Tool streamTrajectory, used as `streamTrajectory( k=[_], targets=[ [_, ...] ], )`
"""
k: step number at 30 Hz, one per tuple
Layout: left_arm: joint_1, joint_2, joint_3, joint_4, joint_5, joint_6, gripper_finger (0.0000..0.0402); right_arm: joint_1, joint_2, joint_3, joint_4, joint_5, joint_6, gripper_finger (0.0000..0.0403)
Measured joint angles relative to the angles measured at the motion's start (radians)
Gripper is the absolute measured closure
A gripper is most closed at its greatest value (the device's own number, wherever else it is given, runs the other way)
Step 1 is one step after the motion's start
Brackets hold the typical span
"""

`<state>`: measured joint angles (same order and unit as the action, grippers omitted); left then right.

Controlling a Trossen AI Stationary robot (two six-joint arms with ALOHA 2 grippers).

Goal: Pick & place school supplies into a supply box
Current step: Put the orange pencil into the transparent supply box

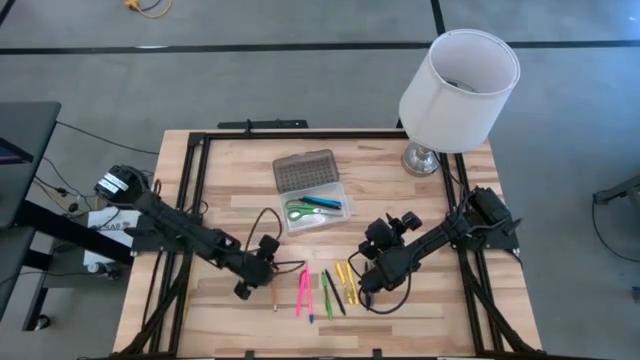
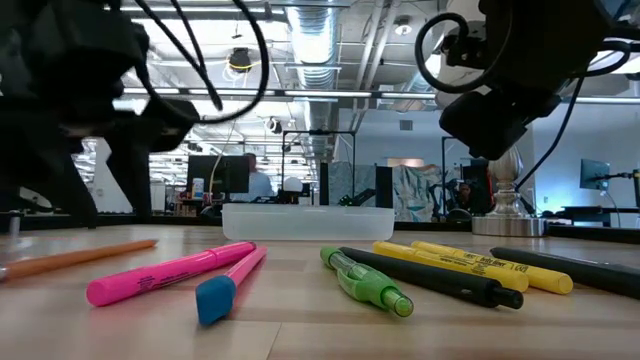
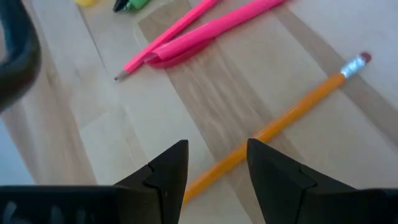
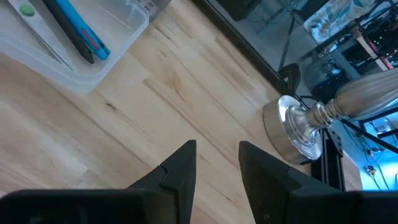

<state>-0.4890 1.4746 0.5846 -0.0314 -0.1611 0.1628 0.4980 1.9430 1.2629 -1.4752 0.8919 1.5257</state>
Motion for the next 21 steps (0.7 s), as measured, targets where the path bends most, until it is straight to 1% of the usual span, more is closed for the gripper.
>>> streamTrajectory(
  k=[7,13,15,18,21],
  targets=[
    [0.07,0.0,-0.061,0.109,0.097,0.057,0.0242,0.0,0.0,0.0,0.0,0.0,0.0,0.0287],
    [0.1,0.0,-0.067,0.207,0.107,0.138,0.0242,0.0,0.0,0.0,0.0,0.0,0.0,0.0287],
    [0.11,0.0,-0.067,0.238,0.134,0.159,0.0242,0.0,0.0,0.0,0.0,0.0,0.0,0.0287],
    [0.117,0.0,-0.067,0.238,0.164,0.169,0.0242,0.0,0.0,0.0,0.0,0.0,0.0,0.0287],
    [0.117,0.0,-0.067,0.204,0.174,0.173,0.0242,0.0,0.0,0.0,0.0,0.0,-0.001,0.0287]
  ],
)
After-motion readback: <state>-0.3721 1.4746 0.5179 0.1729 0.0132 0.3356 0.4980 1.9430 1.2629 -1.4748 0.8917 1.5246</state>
